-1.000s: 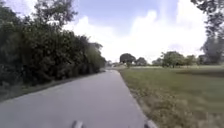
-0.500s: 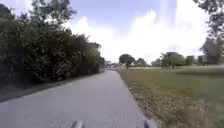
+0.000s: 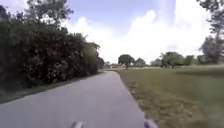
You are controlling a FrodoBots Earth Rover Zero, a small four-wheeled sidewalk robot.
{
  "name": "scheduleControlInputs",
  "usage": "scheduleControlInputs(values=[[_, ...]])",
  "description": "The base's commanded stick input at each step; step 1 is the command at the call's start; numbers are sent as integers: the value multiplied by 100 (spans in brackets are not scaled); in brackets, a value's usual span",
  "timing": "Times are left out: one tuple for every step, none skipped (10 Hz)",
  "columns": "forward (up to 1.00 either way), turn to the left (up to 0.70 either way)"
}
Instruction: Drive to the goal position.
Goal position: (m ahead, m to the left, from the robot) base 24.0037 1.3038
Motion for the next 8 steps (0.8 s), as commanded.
scheduleControlInputs(values=[[85,0],[85,0],[85,0],[85,0],[85,0],[85,0],[85,0],[85,0]])
